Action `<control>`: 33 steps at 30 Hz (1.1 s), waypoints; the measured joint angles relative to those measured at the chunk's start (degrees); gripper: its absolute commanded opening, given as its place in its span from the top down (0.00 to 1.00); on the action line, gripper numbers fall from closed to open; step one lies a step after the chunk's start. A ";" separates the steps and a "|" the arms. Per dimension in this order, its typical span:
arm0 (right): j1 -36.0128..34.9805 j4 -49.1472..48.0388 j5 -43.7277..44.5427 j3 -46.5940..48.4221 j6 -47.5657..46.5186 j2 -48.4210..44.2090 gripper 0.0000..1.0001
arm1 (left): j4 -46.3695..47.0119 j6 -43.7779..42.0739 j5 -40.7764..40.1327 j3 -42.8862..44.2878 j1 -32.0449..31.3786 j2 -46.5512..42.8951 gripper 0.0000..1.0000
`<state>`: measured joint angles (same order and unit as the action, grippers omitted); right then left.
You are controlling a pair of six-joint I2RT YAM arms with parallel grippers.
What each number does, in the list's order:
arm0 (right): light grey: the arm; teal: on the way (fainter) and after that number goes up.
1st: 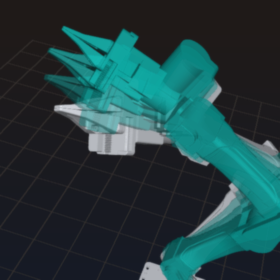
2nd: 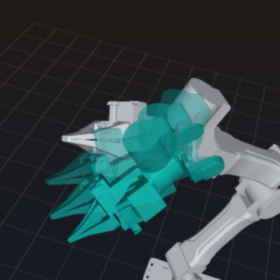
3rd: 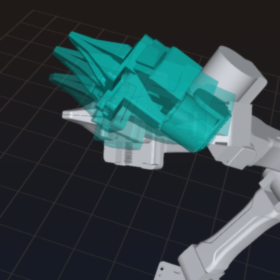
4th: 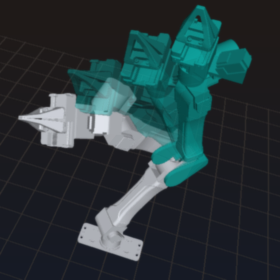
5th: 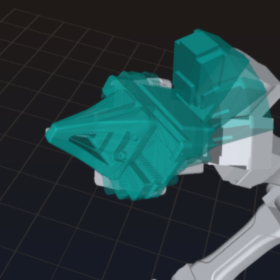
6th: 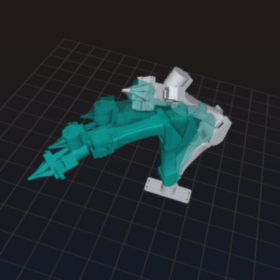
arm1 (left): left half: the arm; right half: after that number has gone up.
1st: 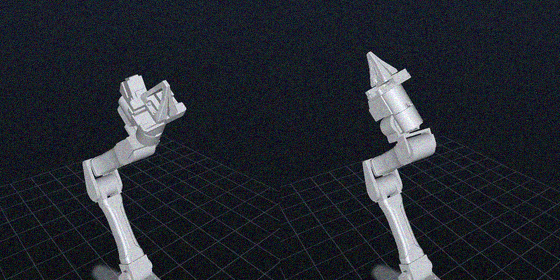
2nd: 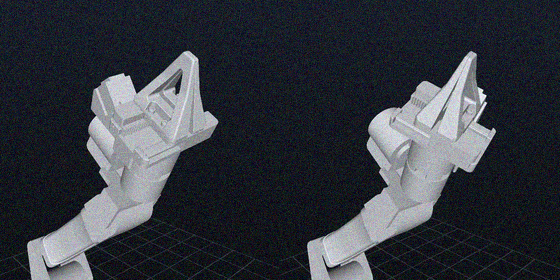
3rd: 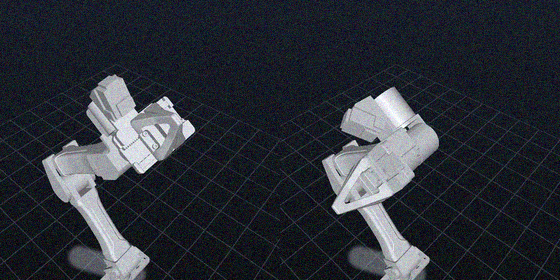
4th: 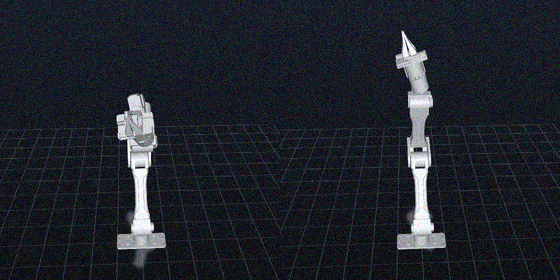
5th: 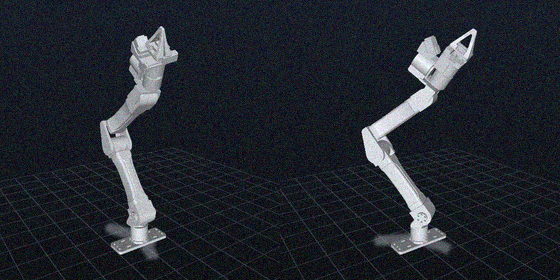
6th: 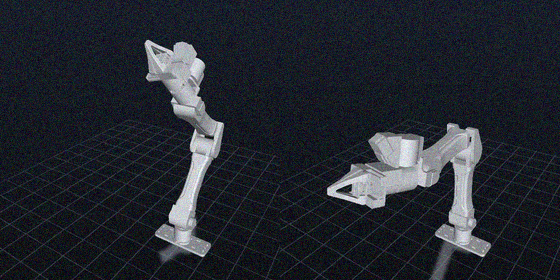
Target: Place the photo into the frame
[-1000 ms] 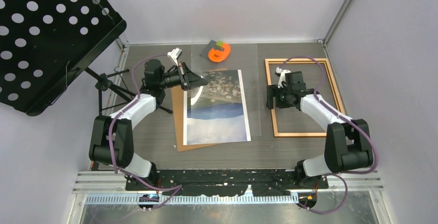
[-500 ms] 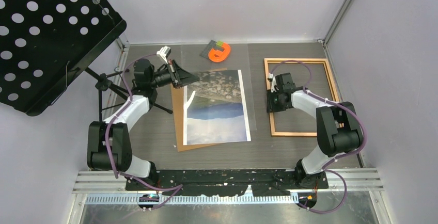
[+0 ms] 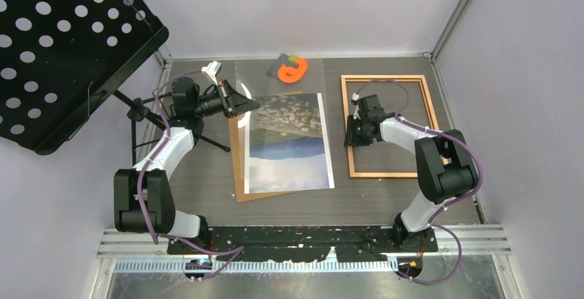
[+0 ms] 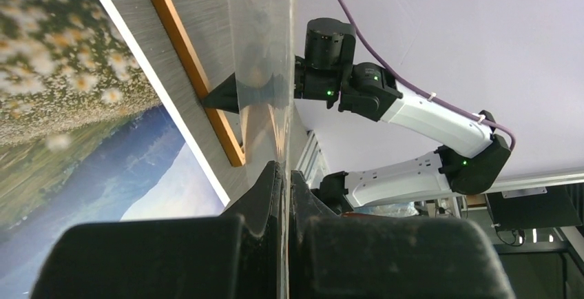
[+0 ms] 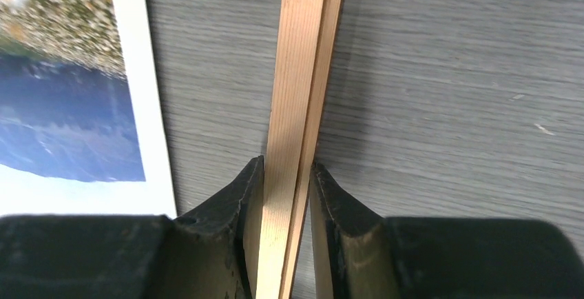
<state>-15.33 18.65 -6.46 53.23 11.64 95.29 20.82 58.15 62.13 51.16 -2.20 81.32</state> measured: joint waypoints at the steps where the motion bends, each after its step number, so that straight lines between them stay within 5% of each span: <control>1: -0.48 -0.66 -0.13 0.02 1.16 0.15 0.91 | -0.37 -0.42 0.00 0.07 0.09 -0.13 1.00; 7: -3.58 -4.31 -0.24 0.42 6.97 1.79 0.86 | -1.49 -1.97 0.04 0.15 0.46 -0.48 1.00; 10: -5.09 -5.99 -0.42 1.03 9.57 2.89 0.76 | -1.64 -2.36 0.07 0.15 0.63 -0.55 1.00; 15: -5.55 -8.09 -2.60 1.42 12.98 3.76 0.43 | -1.79 -2.86 0.07 0.15 0.76 -0.72 1.00; 21: -5.70 -7.74 -3.78 1.25 13.51 0.72 0.20 | 2.27 0.63 0.39 0.13 0.79 -0.70 1.00; 33: 7.78 -3.54 4.79 1.11 -0.09 -20.35 0.21 | 10.80 8.00 0.42 0.13 0.37 2.16 1.00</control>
<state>-7.55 15.11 -1.67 54.35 11.55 74.94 31.62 66.15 62.54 51.29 -1.83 83.48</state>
